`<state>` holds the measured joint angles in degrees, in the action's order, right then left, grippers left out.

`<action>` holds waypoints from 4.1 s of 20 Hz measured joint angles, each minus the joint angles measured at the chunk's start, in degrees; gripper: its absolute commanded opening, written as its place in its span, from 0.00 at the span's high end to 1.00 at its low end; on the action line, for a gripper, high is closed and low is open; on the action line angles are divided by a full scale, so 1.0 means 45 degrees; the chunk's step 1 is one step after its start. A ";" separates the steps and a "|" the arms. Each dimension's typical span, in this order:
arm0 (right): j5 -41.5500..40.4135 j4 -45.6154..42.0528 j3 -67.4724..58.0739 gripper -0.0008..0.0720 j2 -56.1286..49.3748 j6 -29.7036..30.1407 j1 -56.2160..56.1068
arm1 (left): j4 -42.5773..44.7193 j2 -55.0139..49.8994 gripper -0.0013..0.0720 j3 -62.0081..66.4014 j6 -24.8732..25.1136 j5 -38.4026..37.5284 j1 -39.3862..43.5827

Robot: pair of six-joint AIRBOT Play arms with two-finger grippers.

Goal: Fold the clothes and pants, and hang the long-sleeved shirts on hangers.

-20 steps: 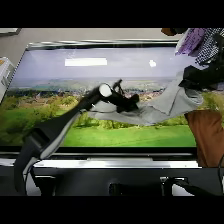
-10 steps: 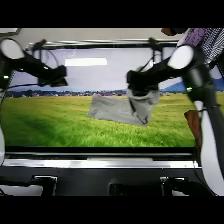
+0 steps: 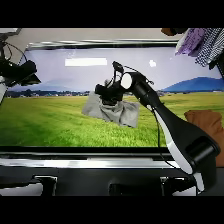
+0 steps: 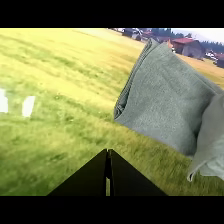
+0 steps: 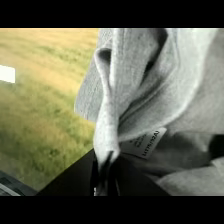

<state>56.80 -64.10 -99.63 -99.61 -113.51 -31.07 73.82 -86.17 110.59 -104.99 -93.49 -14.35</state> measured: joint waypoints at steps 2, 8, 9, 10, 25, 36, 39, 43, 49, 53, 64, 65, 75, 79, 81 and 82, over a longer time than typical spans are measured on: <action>-0.0549 0.0223 0.0000 0.94 -0.0253 -0.0126 -0.0068 | 0.0015 0.0005 0.96 0.0000 0.0044 0.0005 -0.0058; -0.2322 0.1190 0.0000 0.30 -0.0461 -0.0214 -0.0121 | 0.0034 0.0000 0.96 0.0000 0.0214 0.0024 -0.0112; -0.2599 0.1559 0.0000 0.24 -0.0418 -0.0034 -0.0121 | 0.0034 0.0000 0.96 0.0000 0.0223 0.0024 -0.0112; -0.2827 0.1953 -0.0010 0.22 -0.0306 0.0282 -0.0121 | 0.0029 -0.0005 0.96 0.0000 0.0228 0.0024 -0.0112; 0.2973 0.2705 0.2288 0.15 0.3045 0.4532 0.7344 | 0.0034 0.0000 0.96 0.0000 0.0384 0.0015 -0.0112; 0.0121 0.6630 0.9083 0.29 0.1846 0.8276 0.6742 | 0.0034 -0.0083 0.96 0.0000 0.0384 0.0015 -0.0112; -0.0656 0.7237 0.9292 0.94 0.1477 0.8534 0.6081 | 0.0034 -0.0117 0.96 0.0000 0.0384 0.0015 -0.0112; -0.1078 0.7825 0.8840 0.95 0.1642 0.8796 0.5867 | 0.0039 -0.0136 0.96 0.0000 0.0384 0.0015 -0.0112; -0.0403 0.7533 0.6023 0.95 0.2040 0.6849 0.7606 | 0.0039 -0.0136 0.96 0.0000 0.0384 0.0015 -0.0112; -0.0141 0.7223 0.3920 0.95 0.2098 0.5294 0.9437 | 0.0039 -0.0136 0.96 0.0000 0.0384 0.0015 -0.0112; -0.1409 0.4750 0.0262 0.95 0.2205 -0.0209 1.3663 | 0.0039 -0.0136 0.96 0.0000 0.0384 0.0015 -0.0112; -0.1753 0.4639 0.0126 0.95 0.2205 -0.0845 1.3867 | 0.0039 -0.0136 0.96 0.0000 0.0379 0.0015 -0.0112; -0.1355 0.0282 -0.0384 0.95 0.3269 -0.5761 1.4795 | 0.0034 -0.0136 0.96 0.0000 0.0340 0.0010 -0.0112; 0.0884 -0.1943 -0.0398 0.95 0.3973 -0.7028 1.4863 | 0.0034 -0.0136 0.96 0.0000 0.0335 -0.0010 -0.0112; 0.2278 -0.3109 -0.0398 0.95 0.4284 -0.7334 1.4877 | 0.0034 -0.0136 0.96 0.0000 0.0335 -0.0015 -0.0112; 0.2943 -0.3643 -0.0398 0.95 0.4401 -0.7378 1.4877 | 0.0034 -0.0136 0.96 0.0000 0.0335 -0.0024 -0.0112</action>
<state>70.04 -80.49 -101.43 -79.81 -146.71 35.88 73.97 -86.78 110.59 -103.48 -93.60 -14.85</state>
